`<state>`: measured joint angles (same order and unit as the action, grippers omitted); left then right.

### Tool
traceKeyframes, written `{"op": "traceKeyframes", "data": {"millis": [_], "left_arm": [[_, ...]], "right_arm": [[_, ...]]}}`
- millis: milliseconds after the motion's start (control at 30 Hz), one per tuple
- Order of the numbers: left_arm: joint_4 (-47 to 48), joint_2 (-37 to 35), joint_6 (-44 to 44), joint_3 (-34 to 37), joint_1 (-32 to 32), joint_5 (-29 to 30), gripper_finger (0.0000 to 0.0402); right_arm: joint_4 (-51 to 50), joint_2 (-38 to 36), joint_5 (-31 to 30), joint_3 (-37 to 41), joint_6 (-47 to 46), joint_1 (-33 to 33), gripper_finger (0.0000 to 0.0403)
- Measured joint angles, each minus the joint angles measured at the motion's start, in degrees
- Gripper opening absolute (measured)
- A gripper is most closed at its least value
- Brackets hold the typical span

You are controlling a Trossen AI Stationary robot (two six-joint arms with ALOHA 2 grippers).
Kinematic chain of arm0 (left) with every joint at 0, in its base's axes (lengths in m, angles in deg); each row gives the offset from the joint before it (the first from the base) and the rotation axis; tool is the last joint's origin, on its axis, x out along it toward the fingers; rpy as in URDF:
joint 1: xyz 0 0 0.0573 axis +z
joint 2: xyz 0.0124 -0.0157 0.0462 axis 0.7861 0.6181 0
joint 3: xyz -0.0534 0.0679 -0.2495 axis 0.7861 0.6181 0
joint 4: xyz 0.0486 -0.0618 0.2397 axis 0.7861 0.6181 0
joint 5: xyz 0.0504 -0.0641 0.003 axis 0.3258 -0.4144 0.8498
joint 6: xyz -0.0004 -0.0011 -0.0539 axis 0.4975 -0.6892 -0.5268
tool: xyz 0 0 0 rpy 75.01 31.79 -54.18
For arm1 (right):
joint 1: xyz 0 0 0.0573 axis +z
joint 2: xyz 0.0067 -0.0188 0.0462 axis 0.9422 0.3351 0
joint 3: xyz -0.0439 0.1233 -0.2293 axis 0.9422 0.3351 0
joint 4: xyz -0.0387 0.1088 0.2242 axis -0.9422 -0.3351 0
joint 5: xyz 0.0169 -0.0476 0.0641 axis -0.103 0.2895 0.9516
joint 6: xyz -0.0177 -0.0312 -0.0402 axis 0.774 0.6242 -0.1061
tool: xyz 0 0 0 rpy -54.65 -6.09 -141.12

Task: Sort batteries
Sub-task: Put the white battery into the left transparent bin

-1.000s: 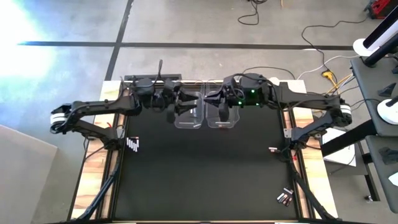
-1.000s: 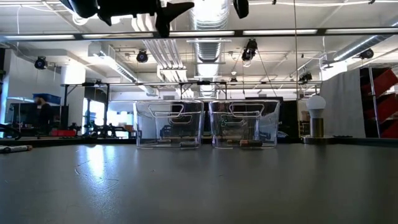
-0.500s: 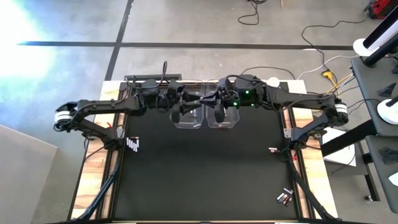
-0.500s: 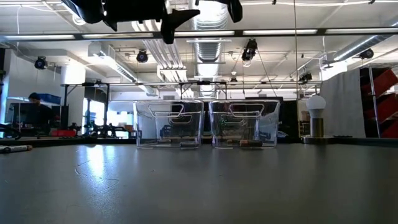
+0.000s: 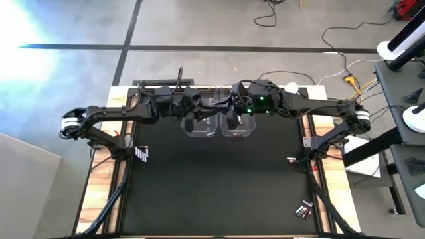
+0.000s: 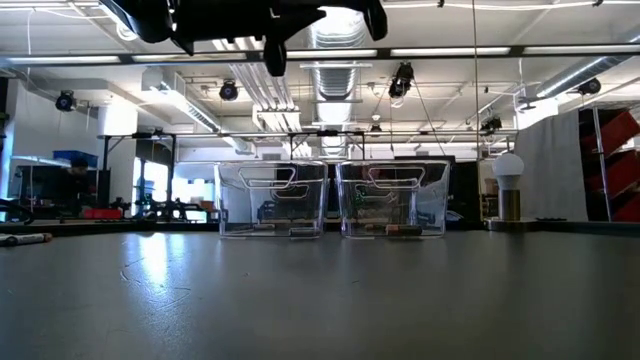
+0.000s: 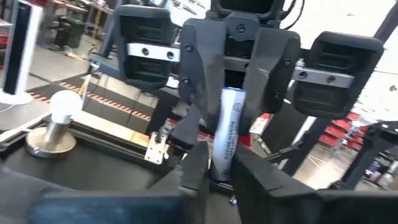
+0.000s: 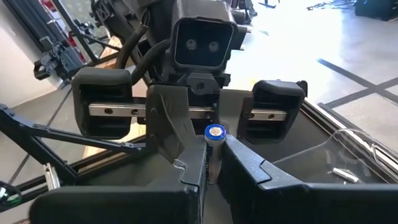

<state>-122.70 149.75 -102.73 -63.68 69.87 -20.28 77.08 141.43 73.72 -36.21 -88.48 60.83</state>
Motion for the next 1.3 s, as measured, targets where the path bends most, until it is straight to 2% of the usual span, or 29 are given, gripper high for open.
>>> {"op": "traceKeyframes", "data": {"millis": [67,300,500,633,700,833,933,1167,1300], "left_arm": [[-0.8,0.0,0.0,0.0,0.0,-1.1,0.0017],[-0.8,-0.1,-1.8,0.0,0.0,-1.2,0.0021],[3.5,-1.2,-2.9,0.0,0.8,-1.2,0.0017],[12.1,-1.2,-2.5,0.0,2.5,-0.7,0.0016],[19.6,-1.2,-1.8,-0.9,3.6,1.0,0.0016],[42.5,-0.4,5.3,-6.3,5.4,10.7,0.0015],[54.1,1.8,11.4,-11.4,6.2,17.0,0.0015],[62.4,13.9,21.0,-21.8,6.6,20.7,0.0018],[68.5,21.9,23.0,-26.5,7.2,21.8,0.0018]], "right_arm": [[0.2,0.0,0.3,0.0,-0.2,0.0,0.0034],[-0.1,-0.3,0.0,0.0,-0.2,0.1,0.0037],[-1.9,-3.4,-4.0,0.0,0.8,0.1,0.0089],[-5.7,-6.0,-6.1,0.0,1.2,-0.1,0.0124],[-7.8,-6.9,-6.8,0.0,1.1,-0.1,0.0137],[-9.5,-8.5,-8.5,0.0,-0.4,-0.1,0.0153],[-10.7,-8.6,-9.1,0.0,-1.0,-0.1,0.0158],[-12.9,-8.3,-9.1,0.0,-2.4,-0.1,0.0151],[-15.1,-8.3,-9.1,0.0,-3.1,0.1,0.014]]}}
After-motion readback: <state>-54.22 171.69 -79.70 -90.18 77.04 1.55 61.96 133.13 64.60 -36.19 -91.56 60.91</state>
